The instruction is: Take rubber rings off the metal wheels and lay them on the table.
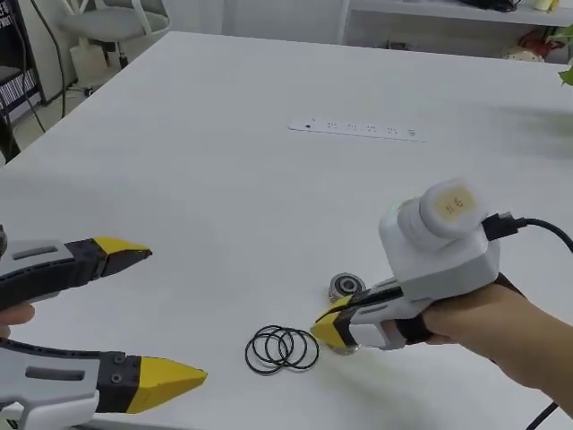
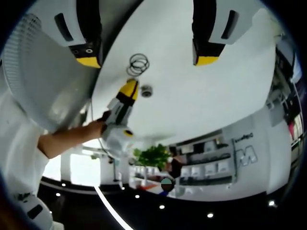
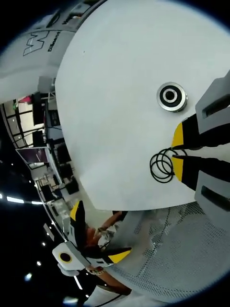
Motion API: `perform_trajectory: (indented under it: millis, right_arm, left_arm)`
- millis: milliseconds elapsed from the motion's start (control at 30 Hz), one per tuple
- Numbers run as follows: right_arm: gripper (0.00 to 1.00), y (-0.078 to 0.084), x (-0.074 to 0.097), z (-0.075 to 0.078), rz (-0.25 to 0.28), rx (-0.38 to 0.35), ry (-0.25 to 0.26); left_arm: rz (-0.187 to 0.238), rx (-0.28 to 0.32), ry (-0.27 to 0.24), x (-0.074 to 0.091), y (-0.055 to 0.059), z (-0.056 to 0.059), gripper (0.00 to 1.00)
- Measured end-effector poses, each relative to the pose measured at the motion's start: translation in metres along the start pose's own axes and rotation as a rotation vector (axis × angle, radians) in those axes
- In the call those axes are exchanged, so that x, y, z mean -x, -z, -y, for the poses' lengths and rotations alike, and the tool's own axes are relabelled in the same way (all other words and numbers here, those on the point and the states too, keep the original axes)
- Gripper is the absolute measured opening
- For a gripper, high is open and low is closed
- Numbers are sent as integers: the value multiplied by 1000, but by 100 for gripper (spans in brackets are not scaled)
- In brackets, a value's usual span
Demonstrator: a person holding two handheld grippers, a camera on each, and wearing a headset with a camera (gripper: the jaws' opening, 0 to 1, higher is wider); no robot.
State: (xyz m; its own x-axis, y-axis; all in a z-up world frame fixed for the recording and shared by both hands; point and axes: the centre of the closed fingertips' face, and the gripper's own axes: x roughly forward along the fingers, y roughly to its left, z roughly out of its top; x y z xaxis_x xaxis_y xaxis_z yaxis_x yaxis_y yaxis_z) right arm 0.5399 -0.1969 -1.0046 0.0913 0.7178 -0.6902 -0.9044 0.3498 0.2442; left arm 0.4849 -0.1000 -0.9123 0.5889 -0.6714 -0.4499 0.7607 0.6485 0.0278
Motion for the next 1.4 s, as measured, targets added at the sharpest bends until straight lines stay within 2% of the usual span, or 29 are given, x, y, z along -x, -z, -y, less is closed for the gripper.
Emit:
perform_trajectory:
  millis: [400, 533, 667, 733, 933, 1133, 1400]
  right_arm:
    - [4, -6, 3, 1, 20, -3, 12]
    - [5, -13, 5, -4, 36, 10, 8]
    - [9, -26, 10, -8, 75, 13, 8]
    - [12, -33, 12, -17, 111, -28, -29]
    - [20, -44, 18, -29, 143, -23, -56]
    - [29, -46, 25, -43, 148, 22, -83]
    - [44, -48, 45, -62, 174, 77, -101]
  left_arm:
    - [-2, 1, -2, 0, 0, 0, 78]
    - [-2, 0, -1, -1, 0, 1, 78]
    - [-3, 4, 2, -1, 2, 2, 78]
    - [-3, 5, 6, -2, 2, 2, 78]
    - [-2, -6, 15, -3, 1, 5, 78]
    - [-9, -13, 24, -3, 3, 7, 78]
    - [-12, -14, 40, -4, 3, 11, 79]
